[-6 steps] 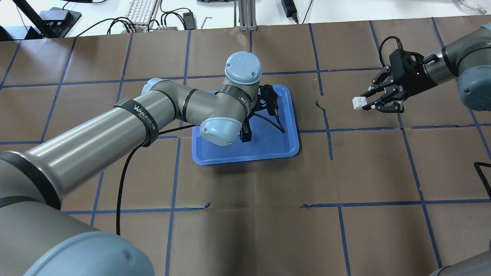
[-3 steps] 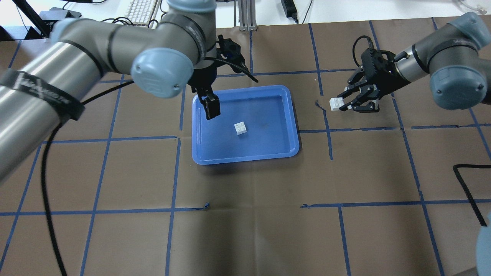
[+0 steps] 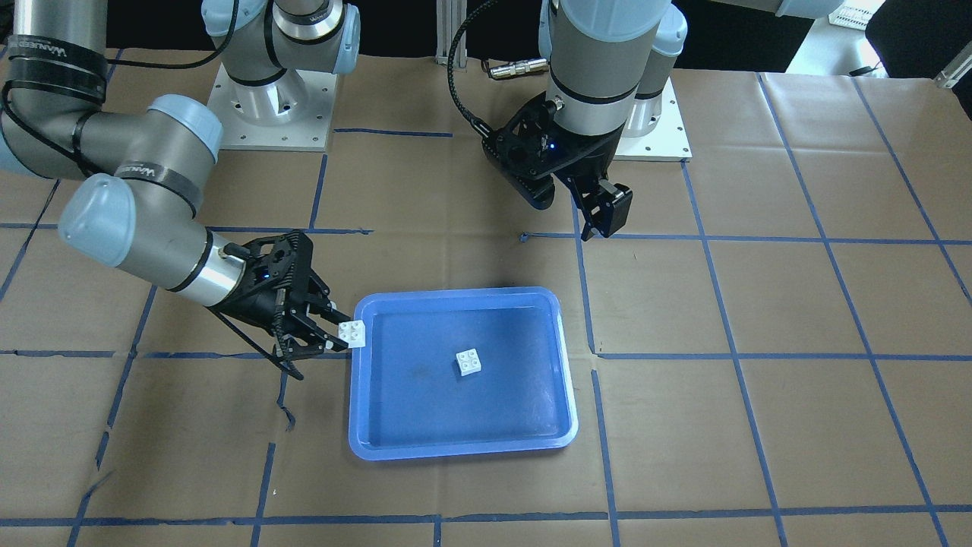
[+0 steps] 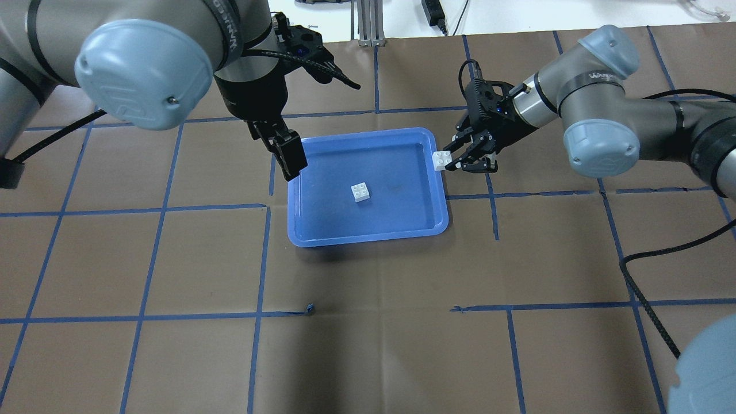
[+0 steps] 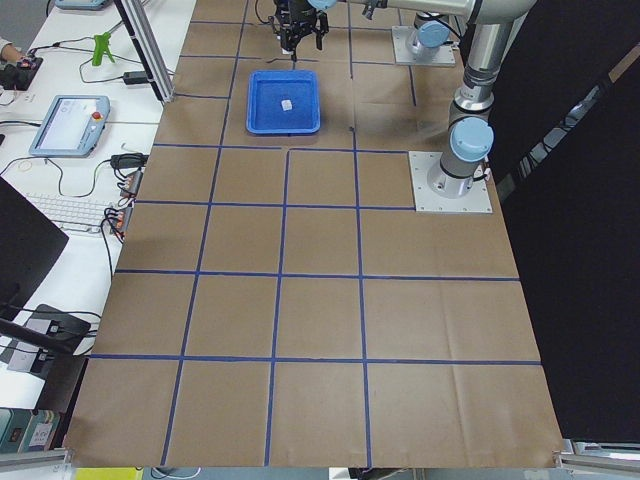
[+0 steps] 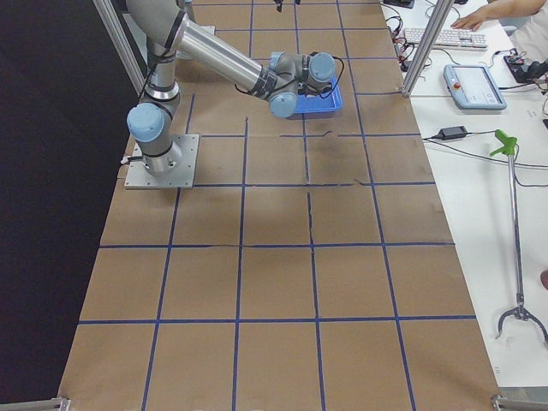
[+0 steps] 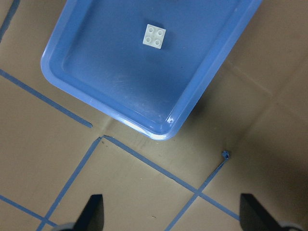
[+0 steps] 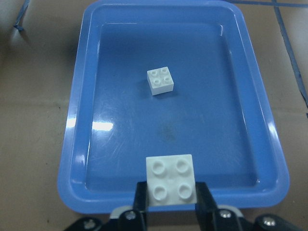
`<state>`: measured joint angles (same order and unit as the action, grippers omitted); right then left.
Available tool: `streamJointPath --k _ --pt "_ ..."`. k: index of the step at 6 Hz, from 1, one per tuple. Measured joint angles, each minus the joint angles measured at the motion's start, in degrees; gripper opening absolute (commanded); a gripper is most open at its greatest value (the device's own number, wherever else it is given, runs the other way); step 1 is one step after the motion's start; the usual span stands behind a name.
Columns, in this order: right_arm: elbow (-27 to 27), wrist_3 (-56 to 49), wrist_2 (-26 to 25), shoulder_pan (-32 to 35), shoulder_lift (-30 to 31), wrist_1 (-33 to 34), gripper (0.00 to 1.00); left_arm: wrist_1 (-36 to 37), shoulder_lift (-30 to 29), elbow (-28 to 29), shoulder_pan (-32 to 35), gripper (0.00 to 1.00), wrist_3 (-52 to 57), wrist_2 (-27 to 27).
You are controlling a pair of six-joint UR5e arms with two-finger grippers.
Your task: Assemble white blocks and place on blue tray
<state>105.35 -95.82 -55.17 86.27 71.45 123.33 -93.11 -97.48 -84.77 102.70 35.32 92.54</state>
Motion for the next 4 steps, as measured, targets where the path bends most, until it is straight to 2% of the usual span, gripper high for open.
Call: streamJointPath --k 2,4 --pt "0.03 9.86 -0.26 5.58 -5.48 10.89 0.35 0.97 1.93 -1.72 -2.36 0.99 -22.4 0.6" --pt "0.03 15.27 -0.98 9.43 -10.7 19.51 0.35 3.7 2.92 -2.22 -5.52 0.99 -37.18 0.38"
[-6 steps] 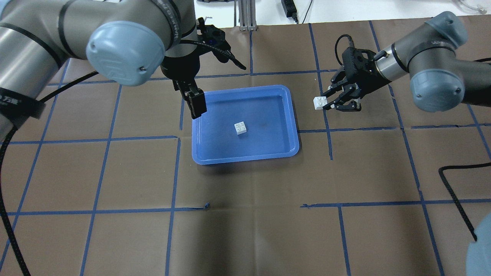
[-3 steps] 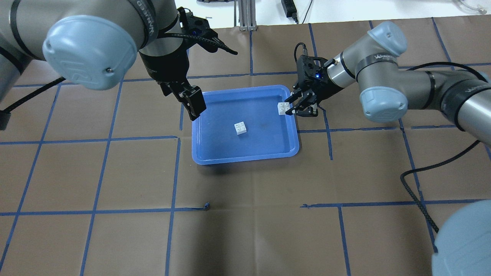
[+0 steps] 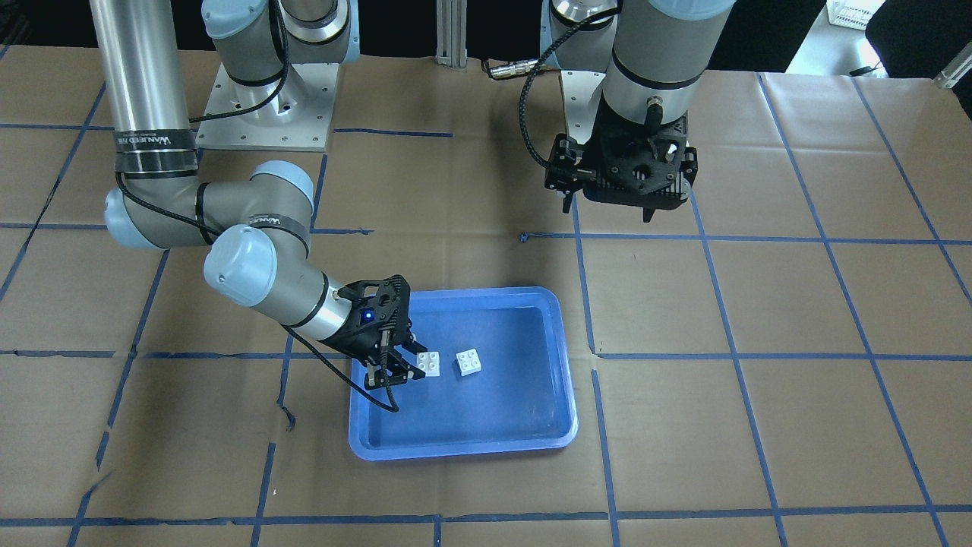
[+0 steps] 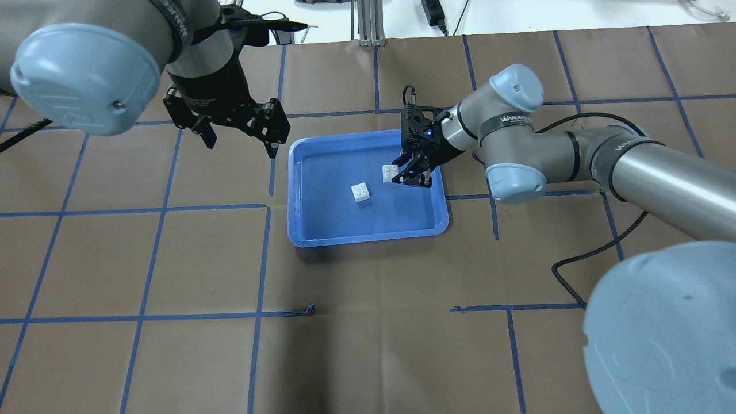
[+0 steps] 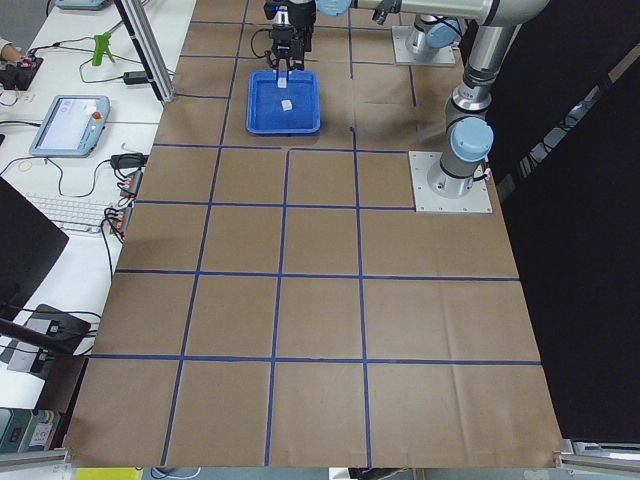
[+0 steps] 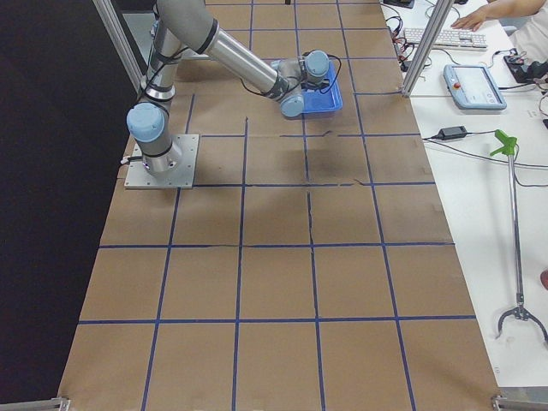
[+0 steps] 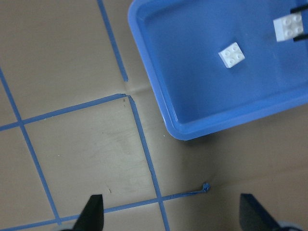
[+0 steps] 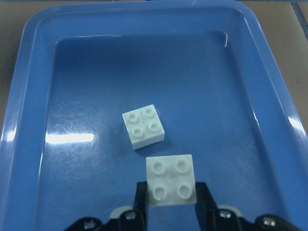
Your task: Assemble white blocks and place on blue tray
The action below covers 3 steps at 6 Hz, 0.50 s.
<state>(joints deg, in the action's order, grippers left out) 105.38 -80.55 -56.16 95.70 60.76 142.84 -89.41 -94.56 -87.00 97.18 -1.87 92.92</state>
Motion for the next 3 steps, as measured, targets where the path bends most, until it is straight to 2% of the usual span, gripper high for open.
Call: streamJointPath --k 3 --pt "0.02 2.98 -1.01 1.38 -1.9 2.45 0.36 1.23 0.16 -0.1 -1.28 0.99 -4.28 -0.44"
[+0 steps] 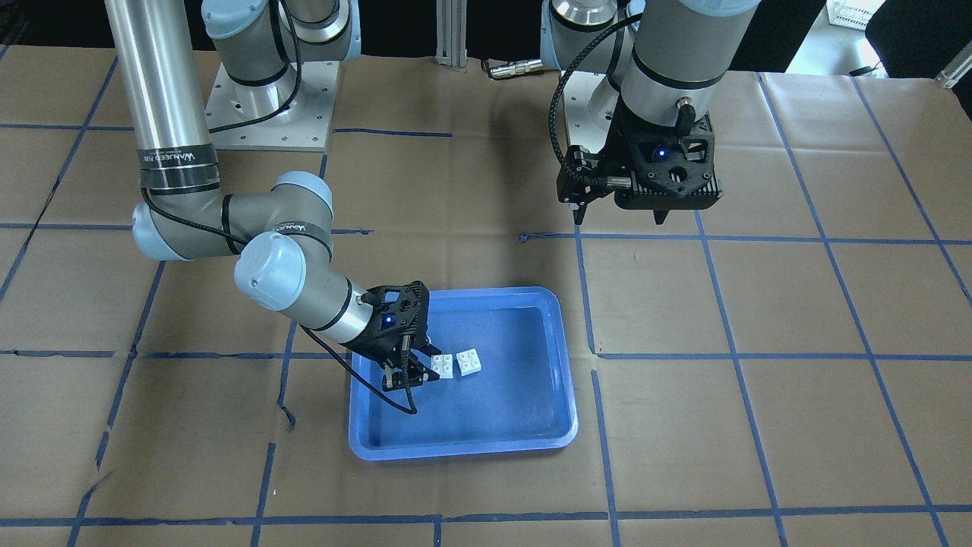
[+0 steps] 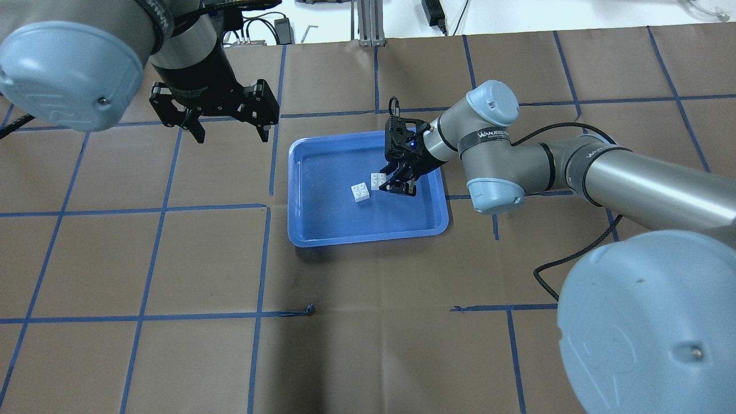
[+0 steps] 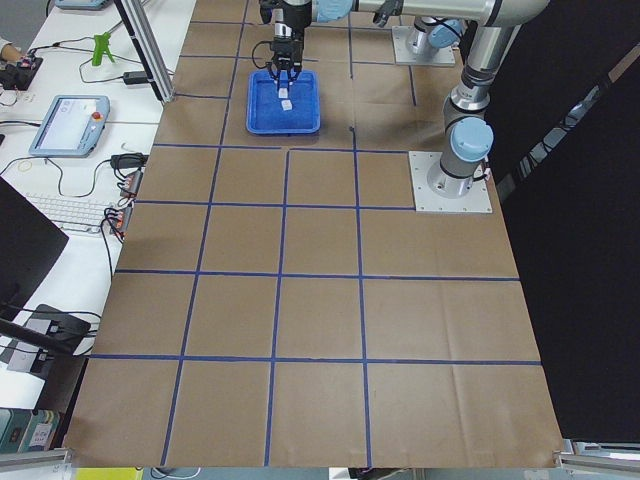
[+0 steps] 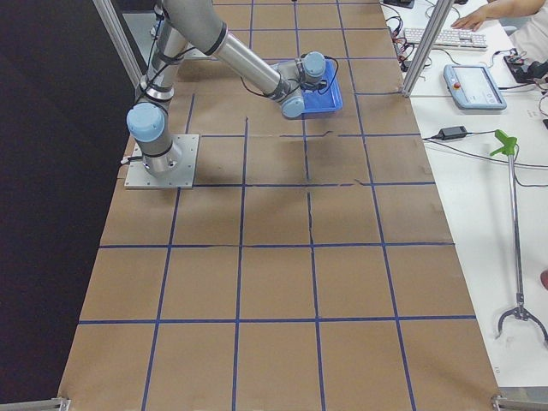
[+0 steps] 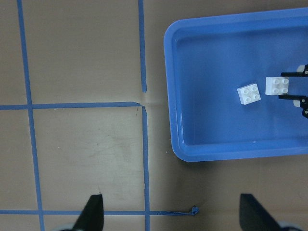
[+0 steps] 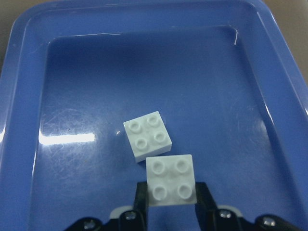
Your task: Assemble white blocks and place on blue tray
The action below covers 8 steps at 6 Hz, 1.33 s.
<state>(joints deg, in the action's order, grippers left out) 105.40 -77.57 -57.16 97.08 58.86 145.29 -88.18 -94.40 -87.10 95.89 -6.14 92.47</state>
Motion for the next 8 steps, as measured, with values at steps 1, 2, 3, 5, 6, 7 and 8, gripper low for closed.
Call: streamJointPath --k 1,2,3,5,6,7,8 --pt "0.0 0.47 -0.47 0.06 -0.63 0.33 0.36 0.02 0.04 0.0 -0.39 0.99 -0.07 0.0" --pt "0.04 0.64 -0.67 0.1 -1.0 0.63 0.36 0.03 0.07 0.0 -0.58 0.99 -0.09 -0.01" --pt "0.06 0.72 -0.76 0.11 -0.99 0.69 0.36 0.03 0.08 0.0 -0.66 0.99 -0.1 -0.01" --pt "0.07 0.82 -0.79 0.65 -0.88 0.52 0.36 -0.02 0.33 0.0 -0.7 0.99 -0.16 0.07" --pt "0.07 0.84 -0.82 1.26 -0.85 0.54 0.36 -0.06 0.74 -0.04 -0.74 0.99 -0.18 0.22" --pt "0.07 0.84 -0.84 1.6 -0.85 0.56 0.36 0.0 1.05 -0.25 -0.87 0.99 -0.13 0.27" --pt "0.07 0.84 -0.84 1.74 -0.85 0.51 0.36 0.02 1.21 -0.49 -1.38 0.99 -0.05 0.21"
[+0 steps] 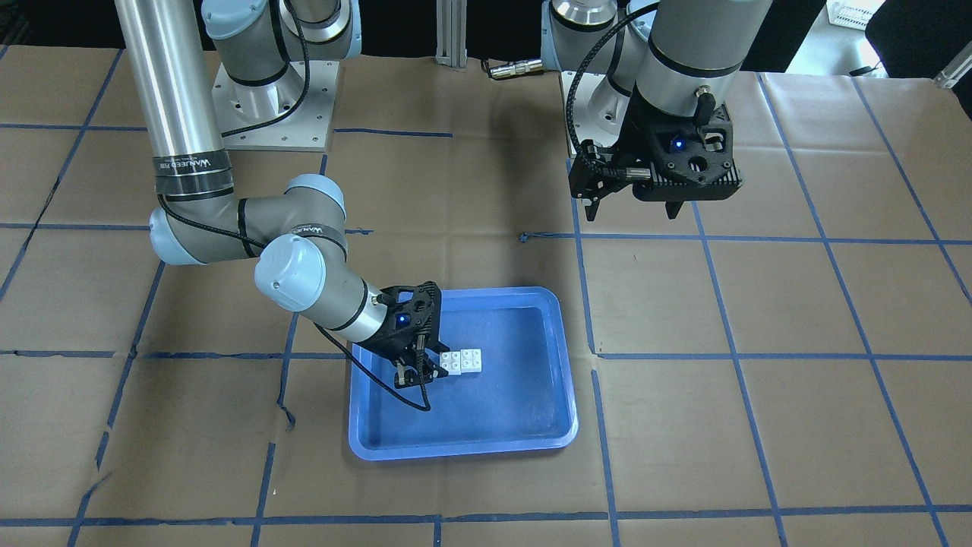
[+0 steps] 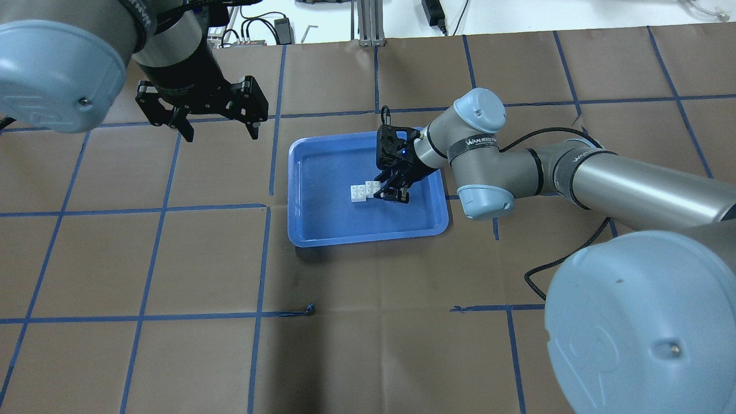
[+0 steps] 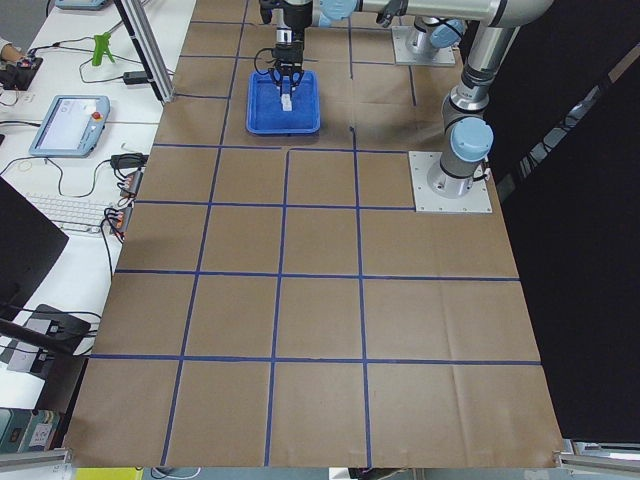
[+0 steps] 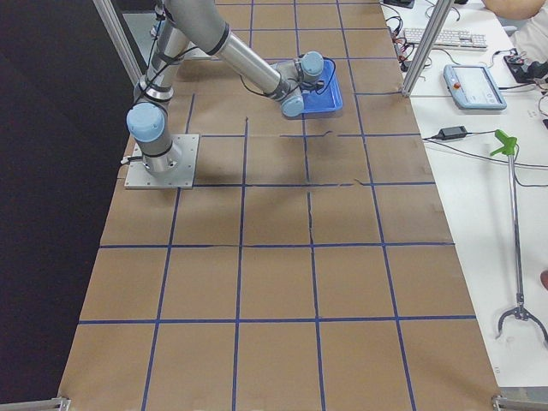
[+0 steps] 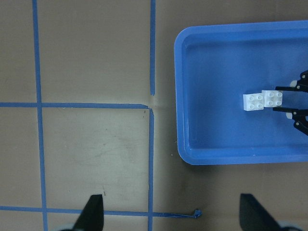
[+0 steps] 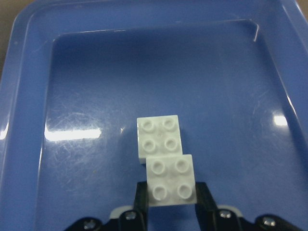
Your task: Assemble white blocks and place on blue tray
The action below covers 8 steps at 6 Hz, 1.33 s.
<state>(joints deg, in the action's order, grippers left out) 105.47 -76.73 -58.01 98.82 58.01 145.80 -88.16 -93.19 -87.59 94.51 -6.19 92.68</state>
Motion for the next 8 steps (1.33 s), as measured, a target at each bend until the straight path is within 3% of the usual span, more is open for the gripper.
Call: streamJointPath --k 8 --pt "1.25 0.0 0.48 0.05 0.2 0.81 0.36 0.21 1.0 -1.52 -1.4 0.99 0.31 0.22"
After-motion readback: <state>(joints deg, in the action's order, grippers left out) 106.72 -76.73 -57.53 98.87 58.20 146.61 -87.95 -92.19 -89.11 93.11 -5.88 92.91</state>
